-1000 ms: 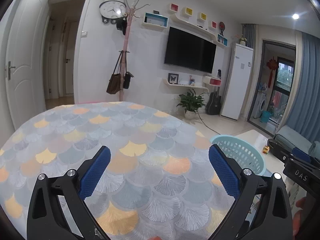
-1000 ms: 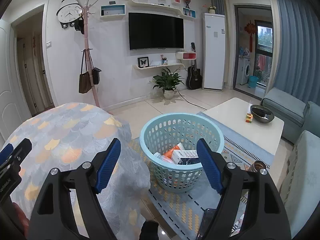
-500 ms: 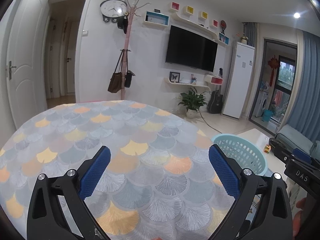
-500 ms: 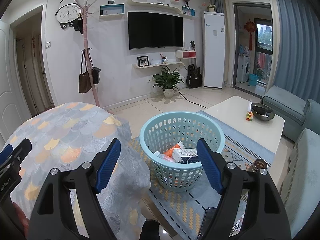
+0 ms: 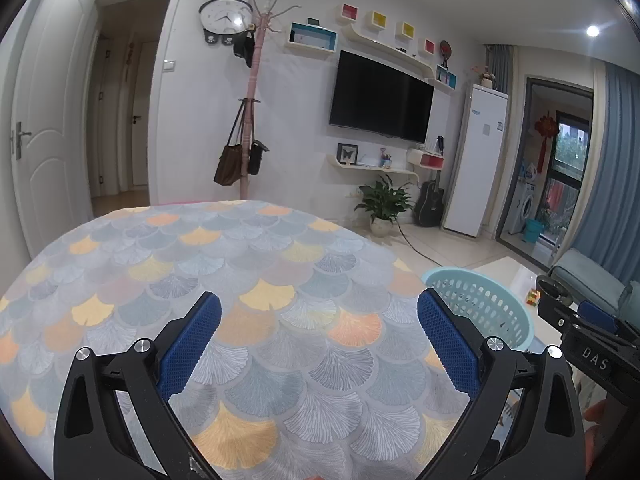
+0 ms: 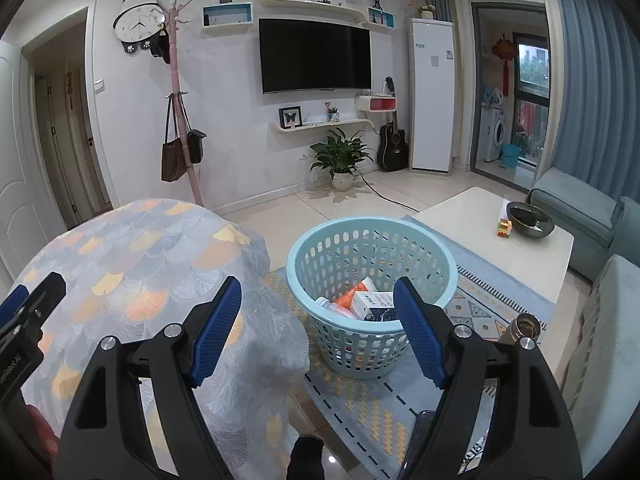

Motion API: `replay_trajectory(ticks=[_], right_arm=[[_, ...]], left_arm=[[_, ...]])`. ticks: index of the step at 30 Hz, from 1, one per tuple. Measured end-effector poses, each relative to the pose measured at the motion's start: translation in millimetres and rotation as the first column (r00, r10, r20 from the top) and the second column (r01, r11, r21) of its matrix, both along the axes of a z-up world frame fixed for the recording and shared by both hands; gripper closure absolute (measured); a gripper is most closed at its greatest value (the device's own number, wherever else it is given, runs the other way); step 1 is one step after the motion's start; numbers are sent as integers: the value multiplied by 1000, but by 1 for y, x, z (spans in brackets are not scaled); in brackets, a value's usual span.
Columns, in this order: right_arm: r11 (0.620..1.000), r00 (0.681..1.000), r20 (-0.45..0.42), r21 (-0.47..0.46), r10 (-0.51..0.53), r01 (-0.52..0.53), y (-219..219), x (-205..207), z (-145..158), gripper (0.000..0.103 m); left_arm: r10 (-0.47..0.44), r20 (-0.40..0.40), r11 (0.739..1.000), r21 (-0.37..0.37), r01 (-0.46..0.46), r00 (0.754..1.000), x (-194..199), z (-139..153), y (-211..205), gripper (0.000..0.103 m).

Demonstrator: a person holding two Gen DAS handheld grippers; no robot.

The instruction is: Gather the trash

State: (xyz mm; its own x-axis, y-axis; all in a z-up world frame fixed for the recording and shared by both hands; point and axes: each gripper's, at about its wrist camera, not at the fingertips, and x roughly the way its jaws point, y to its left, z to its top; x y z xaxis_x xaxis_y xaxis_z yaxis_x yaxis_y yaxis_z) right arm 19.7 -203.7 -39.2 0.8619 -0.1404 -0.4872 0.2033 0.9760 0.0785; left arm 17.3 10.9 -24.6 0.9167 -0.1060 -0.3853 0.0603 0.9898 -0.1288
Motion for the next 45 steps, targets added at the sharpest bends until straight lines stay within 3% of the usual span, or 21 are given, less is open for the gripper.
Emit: replay_trajectory(ticks=[35, 45], right_arm=[[1000, 1000, -3, 1, 7, -7, 5, -1, -2, 28], [1000, 1000, 0, -2, 1, -1, 3, -3, -4, 28]], left_arm=[[-8, -6, 1000, 2, 8, 1000, 2, 0, 2, 7], [-3, 20, 999, 32, 2, 1000, 0, 1, 0, 7]])
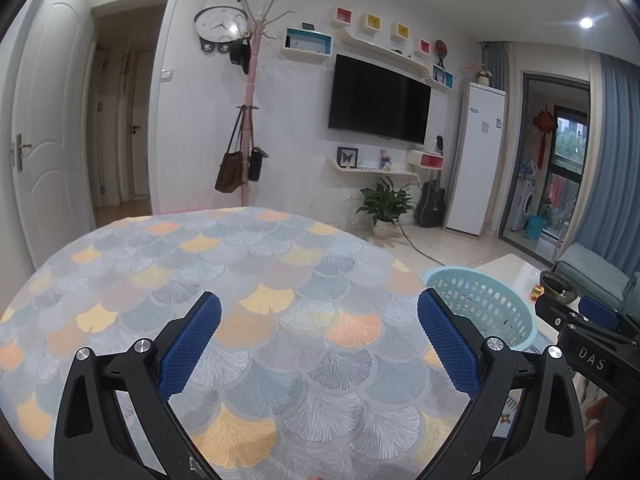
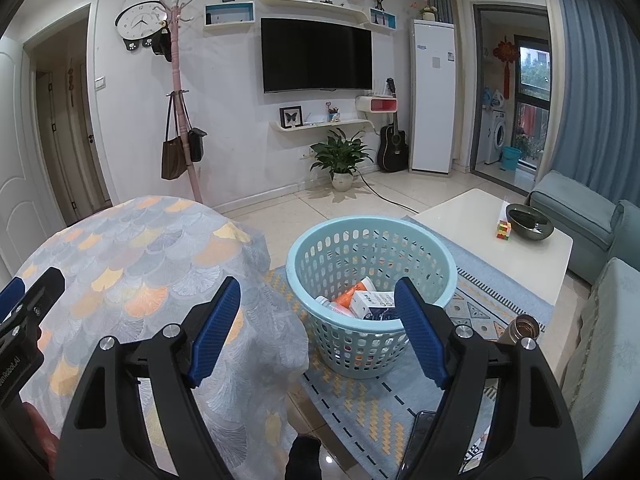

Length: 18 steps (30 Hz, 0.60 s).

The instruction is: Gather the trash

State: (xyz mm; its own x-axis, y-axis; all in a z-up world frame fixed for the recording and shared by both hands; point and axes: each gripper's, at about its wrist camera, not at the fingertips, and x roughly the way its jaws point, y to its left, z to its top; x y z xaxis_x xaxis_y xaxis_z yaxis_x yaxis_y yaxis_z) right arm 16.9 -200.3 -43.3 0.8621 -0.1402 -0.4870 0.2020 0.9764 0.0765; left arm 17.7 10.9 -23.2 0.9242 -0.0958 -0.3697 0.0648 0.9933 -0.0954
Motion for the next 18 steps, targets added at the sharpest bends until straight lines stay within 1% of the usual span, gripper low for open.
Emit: replay_trajectory(ticks=[7, 9, 12, 15, 18], right_arm=[[1000, 1000, 9, 1, -5, 5, -3, -6, 4, 28], [1000, 1000, 14, 3, -5, 5, -4, -9, 5, 28], [1000, 1000, 22, 4, -10, 10, -5, -13, 8, 28], [1000, 1000, 29, 9, -9, 9, -5, -16, 12, 28], [1000, 999, 36, 8, -4, 4, -4, -20, 14, 28]], left_arm=[[-20, -21, 1000, 1, 20, 1000, 3, 2, -1, 7], [-12, -29, 1000, 3, 12, 1000, 2, 5, 0, 7], [37, -8, 999, 25, -37, 999, -6, 13, 1, 7], [48, 9, 997, 60, -49, 999, -13, 20, 1, 7], [57, 19, 996, 70, -58, 998, -18, 24, 2, 8]])
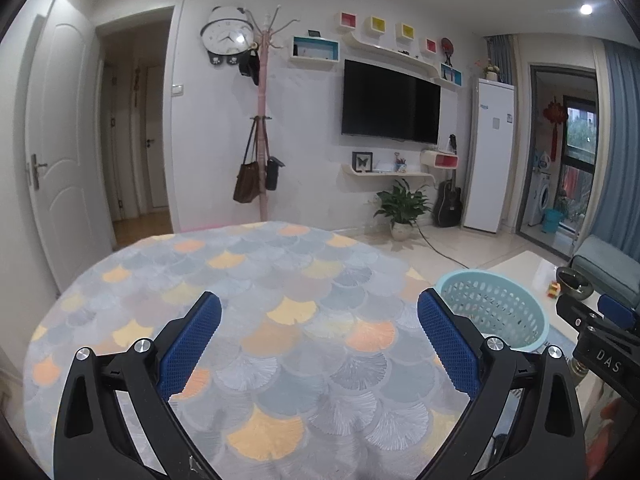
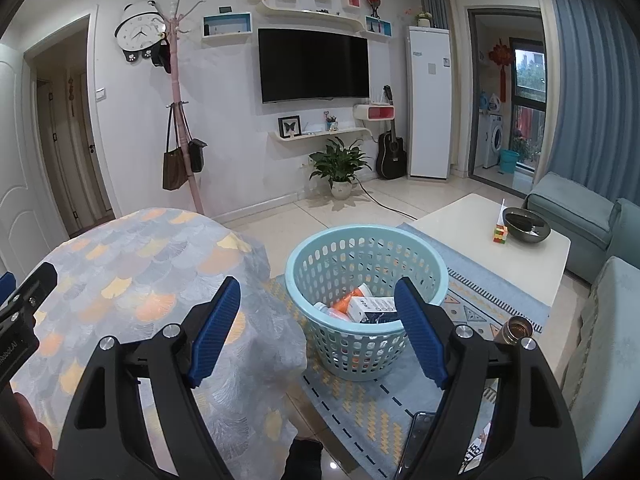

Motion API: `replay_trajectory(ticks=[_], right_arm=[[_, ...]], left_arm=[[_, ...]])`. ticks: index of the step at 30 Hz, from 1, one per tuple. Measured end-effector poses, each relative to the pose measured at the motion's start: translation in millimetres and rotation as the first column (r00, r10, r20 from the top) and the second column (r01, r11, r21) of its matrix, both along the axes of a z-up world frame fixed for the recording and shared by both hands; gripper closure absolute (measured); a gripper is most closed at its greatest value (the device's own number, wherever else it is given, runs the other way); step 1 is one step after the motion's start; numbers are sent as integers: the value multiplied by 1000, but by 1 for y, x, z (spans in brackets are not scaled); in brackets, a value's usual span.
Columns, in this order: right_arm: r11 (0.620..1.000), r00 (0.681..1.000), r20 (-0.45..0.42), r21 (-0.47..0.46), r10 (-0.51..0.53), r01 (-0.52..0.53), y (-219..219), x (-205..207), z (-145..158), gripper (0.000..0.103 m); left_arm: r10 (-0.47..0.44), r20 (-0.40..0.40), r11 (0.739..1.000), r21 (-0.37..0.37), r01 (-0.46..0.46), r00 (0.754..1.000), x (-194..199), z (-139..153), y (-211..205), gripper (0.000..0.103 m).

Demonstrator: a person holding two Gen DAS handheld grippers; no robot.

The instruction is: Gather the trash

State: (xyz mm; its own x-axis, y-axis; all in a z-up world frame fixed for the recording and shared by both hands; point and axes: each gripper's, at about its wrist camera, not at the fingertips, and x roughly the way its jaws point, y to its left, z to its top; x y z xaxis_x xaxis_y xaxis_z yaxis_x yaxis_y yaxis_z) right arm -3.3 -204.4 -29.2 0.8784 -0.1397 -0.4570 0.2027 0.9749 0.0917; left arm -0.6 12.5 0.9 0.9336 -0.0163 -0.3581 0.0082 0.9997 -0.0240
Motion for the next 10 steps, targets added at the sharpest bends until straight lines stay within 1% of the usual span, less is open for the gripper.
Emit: replay_trajectory(ticks=[3, 6, 10], right_arm=[[1000, 1000, 2, -4, 7, -7, 1, -2, 2, 28], [1000, 1000, 4, -6, 10, -10, 3, -3, 4, 28], [1000, 1000, 8, -9, 17, -17, 6, -2, 7, 28]], left_arm=[[4, -1, 1000, 10, -4, 1000, -2, 2, 0, 7], [-13, -29, 1000, -15, 12, 999, -2, 3, 5, 7], [-1, -40, 1000, -17, 1, 999, -2, 3, 11, 7]])
